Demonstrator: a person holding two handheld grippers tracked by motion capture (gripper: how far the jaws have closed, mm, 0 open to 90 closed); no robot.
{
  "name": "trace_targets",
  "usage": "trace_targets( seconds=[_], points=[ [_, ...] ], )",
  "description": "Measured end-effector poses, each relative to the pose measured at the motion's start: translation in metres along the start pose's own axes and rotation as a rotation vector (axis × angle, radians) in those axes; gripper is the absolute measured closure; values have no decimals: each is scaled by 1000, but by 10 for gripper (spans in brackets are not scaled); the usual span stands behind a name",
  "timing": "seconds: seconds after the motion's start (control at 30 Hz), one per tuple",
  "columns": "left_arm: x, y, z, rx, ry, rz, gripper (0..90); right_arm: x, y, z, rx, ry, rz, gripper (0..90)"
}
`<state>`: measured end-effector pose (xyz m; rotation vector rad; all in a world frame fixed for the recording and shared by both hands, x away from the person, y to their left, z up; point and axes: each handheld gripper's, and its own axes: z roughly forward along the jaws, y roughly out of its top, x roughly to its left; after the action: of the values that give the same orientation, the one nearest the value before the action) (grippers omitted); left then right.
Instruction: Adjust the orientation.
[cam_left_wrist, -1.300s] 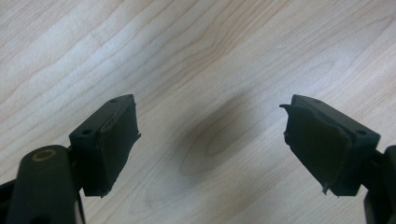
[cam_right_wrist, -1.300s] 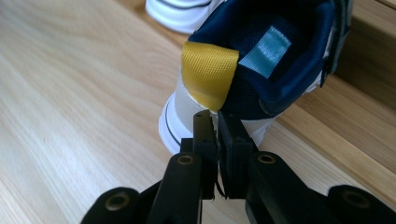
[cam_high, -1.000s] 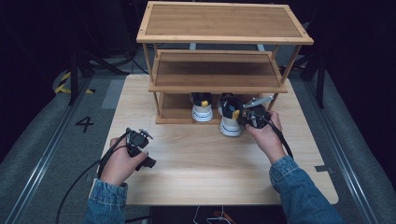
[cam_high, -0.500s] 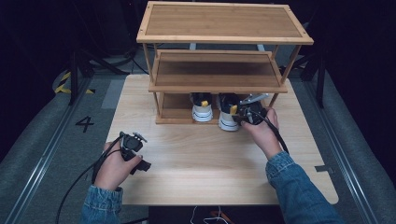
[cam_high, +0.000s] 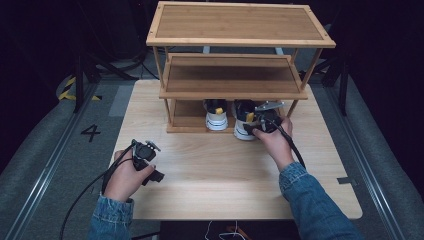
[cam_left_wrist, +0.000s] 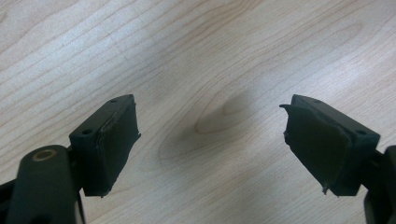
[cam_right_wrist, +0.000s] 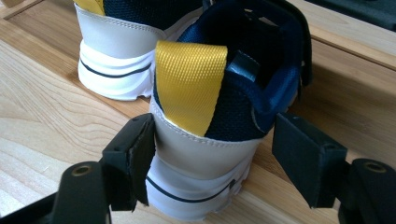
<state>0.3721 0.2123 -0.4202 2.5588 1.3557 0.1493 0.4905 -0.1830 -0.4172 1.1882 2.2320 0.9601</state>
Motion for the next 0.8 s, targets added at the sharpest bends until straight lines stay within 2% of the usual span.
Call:
trace_targets(
  seconds=[0.17,0.33,0.5,0.6,0.8],
  points=[
    [1,-2,-2,-5,-4,-4,178,-3,2,9,-29,14,-35,317],
    [2,-5,-1,-2,3,-16,178,-5,7,15,-30,23,-40,318],
    [2,-7,-1,1,-3,-14,178,0,7,23,-67,5,-58,321],
    [3,-8,-2,0,8,-16,178,4,7,27,-97,-6,-50,322],
    [1,-6,-1,0,-2,-14,178,7,6,31,-115,-36,-44,324]
  ],
)
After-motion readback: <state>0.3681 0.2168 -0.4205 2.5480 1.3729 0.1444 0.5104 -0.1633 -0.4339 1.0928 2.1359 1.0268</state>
